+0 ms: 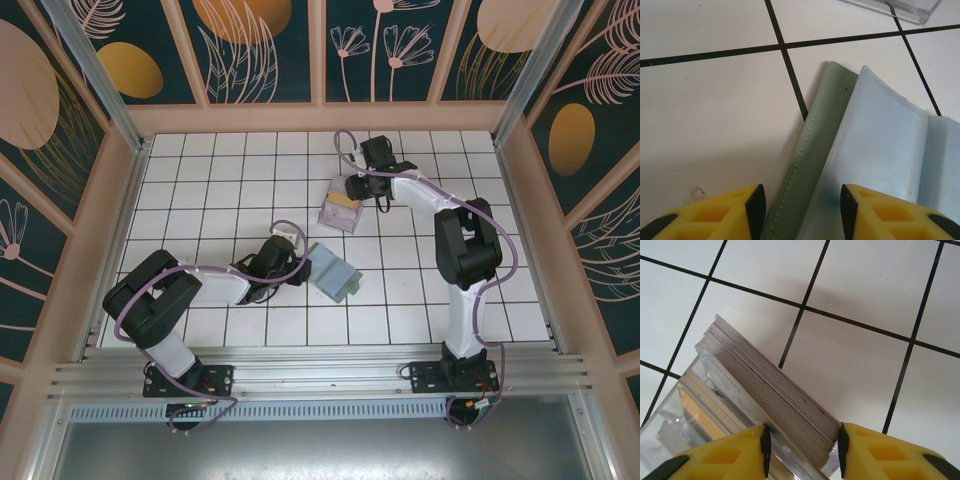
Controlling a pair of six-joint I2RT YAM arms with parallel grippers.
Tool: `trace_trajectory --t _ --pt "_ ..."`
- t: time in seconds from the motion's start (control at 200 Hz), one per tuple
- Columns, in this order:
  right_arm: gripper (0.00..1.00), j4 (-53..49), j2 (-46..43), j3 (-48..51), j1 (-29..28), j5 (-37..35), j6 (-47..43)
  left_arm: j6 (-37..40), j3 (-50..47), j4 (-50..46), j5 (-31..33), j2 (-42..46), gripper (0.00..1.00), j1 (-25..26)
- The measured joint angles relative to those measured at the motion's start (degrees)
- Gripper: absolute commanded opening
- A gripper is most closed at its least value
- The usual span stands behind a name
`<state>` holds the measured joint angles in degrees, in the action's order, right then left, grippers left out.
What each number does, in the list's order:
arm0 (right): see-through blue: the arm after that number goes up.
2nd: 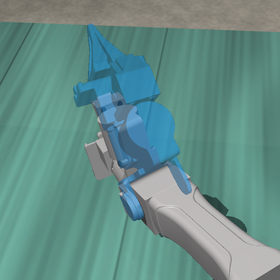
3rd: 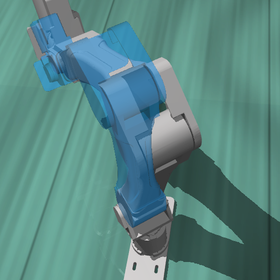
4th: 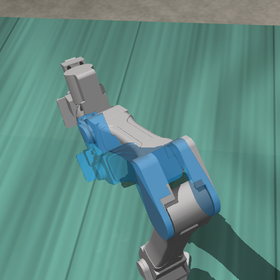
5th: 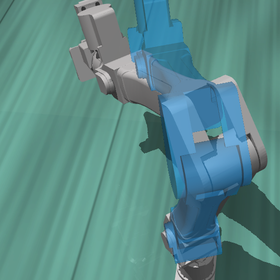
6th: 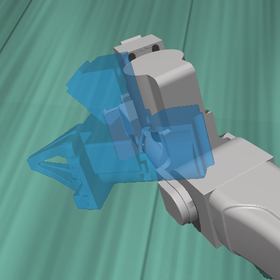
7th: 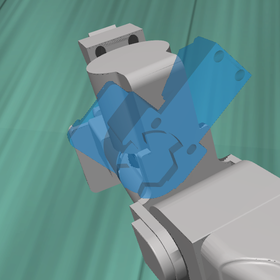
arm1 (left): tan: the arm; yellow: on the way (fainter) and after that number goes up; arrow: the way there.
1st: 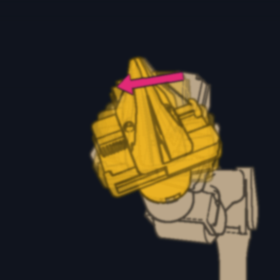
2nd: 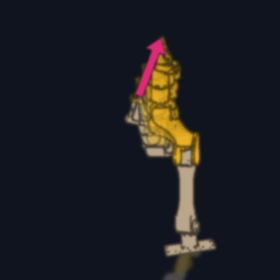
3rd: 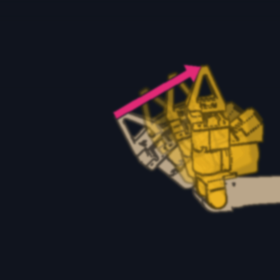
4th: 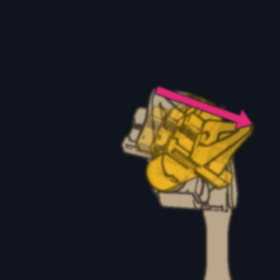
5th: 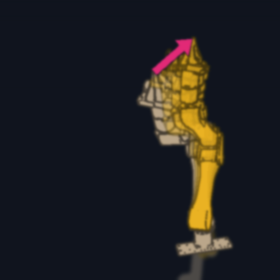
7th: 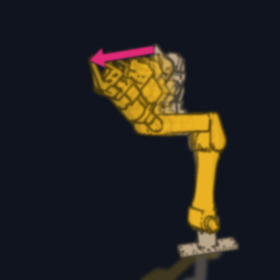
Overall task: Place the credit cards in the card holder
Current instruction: Pick up the credit card from the storage box.
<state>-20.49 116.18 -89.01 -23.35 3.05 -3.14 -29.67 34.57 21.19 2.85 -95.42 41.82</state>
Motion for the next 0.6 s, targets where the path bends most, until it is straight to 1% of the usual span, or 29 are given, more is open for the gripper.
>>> trace_trajectory --t 0.07,0.265,0.35,0.44,0.5,0.601 --pt "0.35 -0.1 -0.2 0.0 0.0 0.0 0.0 0.0 0.0 0.0 0.0 0.0 0.47 0.0" --pt "0.32 -0.4 -0.5 0.0 0.0 0.0 -0.5 0.0 0.0 0.0 0.0 0.0 0.47 0.0" --pt "0.27 -0.5 -0.6 0.0 0.0 0.0 -0.8 0.0 0.0 0.0 0.0 0.0 0.47 0.0" --pt "0.25 -0.5 -0.9 0.0 0.0 0.0 -1.0 0.0 0.0 0.0 0.0 0.0 0.47 0.0" --pt "0.22 -0.5 -1.0 0.0 0.0 0.0 -1.1 0.0 0.0 0.0 0.0 0.0 0.47 0.0" --pt "0.21 -0.5 -1.0 0.0 0.0 0.0 -1.1 0.0 0.0 0.0 0.0 0.0 0.47 0.0"
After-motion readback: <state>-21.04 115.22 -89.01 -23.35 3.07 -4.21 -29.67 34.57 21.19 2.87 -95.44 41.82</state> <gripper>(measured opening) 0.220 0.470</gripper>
